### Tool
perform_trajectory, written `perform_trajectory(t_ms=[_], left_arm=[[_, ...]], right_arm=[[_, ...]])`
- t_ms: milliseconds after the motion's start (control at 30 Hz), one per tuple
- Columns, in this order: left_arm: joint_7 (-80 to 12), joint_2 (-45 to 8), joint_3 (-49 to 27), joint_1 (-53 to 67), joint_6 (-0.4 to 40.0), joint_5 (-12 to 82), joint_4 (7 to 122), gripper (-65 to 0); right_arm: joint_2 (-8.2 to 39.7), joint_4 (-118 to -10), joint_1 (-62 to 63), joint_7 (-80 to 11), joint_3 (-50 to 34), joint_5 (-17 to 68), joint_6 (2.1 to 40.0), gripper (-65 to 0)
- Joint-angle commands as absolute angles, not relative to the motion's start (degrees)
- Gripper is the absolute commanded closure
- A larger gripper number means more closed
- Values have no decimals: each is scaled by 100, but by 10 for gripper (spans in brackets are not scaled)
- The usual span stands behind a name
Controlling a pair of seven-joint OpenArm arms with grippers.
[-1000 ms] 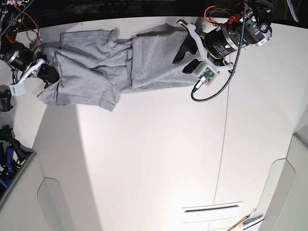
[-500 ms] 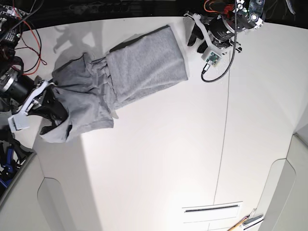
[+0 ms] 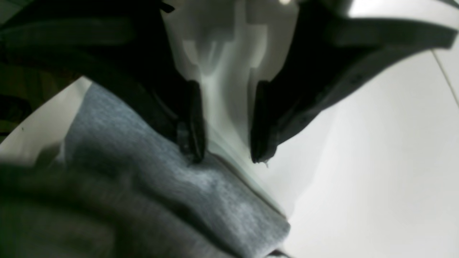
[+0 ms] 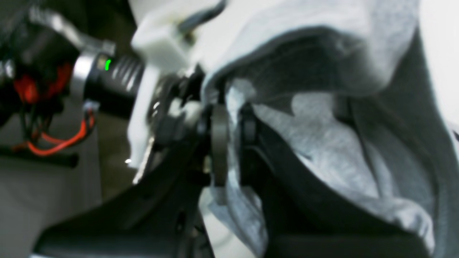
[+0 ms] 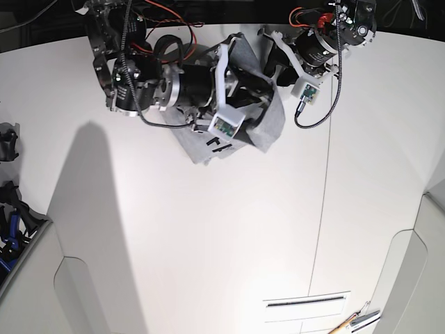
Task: Fold the T-shirt properly
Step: 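Fold the shirt again with both grippers, flipping it over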
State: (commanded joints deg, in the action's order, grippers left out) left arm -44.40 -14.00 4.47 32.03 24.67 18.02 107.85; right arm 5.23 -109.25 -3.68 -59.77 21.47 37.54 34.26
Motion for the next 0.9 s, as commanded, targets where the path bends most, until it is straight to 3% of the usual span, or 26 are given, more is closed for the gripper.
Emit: perform_trajectory(t_ms=[33,100,133,167,300,433,667,733,800,833,900], left_arm=[[-4440,-1400,447,3203,2464,1802,10785,-231],[-4440,-1400,436,3203,2464,1800,10785,-231],[-4438,-1398,390,3203,2462,1802,10792,-231],[-4438,-1398,316,3205,2462,1804,10794,-231],[-4530,-1398,-314,3210,2475,2200,10805,-231],[-4797,-1398,-1129,3218,2987,3000,10884,-231],[-5216,-1400,-2154,3256,3448,3929,10892,-230],[-5262,-1400,-2440,3256,3645,4250,10965,-217],[-5402,-1398,-2676,3260,3800,4665,11209,-158],[-5527,-1398,-2727,3273,3913,4910,11397,-112],[-5760,-1393,-2657,3385,4000,5374,11869,-30]], right_arm=[[523,-10925,-368,-5975,2314,3634,3404,-61],[523,-10925,-368,-5979,2497,3577,3317,-262],[523,-10927,-368,-5981,2521,3586,3317,-320],[523,-10927,-368,-5981,2521,3632,3317,-332],[523,-11026,-366,-5983,2519,3940,3321,-332],[521,-11596,-320,-5951,2443,3929,3321,-332],[521,-11915,-320,-5234,1120,3146,3166,-330],[523,-11913,-322,-5236,607,3144,3164,-265],[523,-11911,-322,-5227,113,3148,3164,-64],[523,-11907,-322,-5201,-95,3148,3164,0],[523,-11872,-338,-5068,-375,3151,3164,0]])
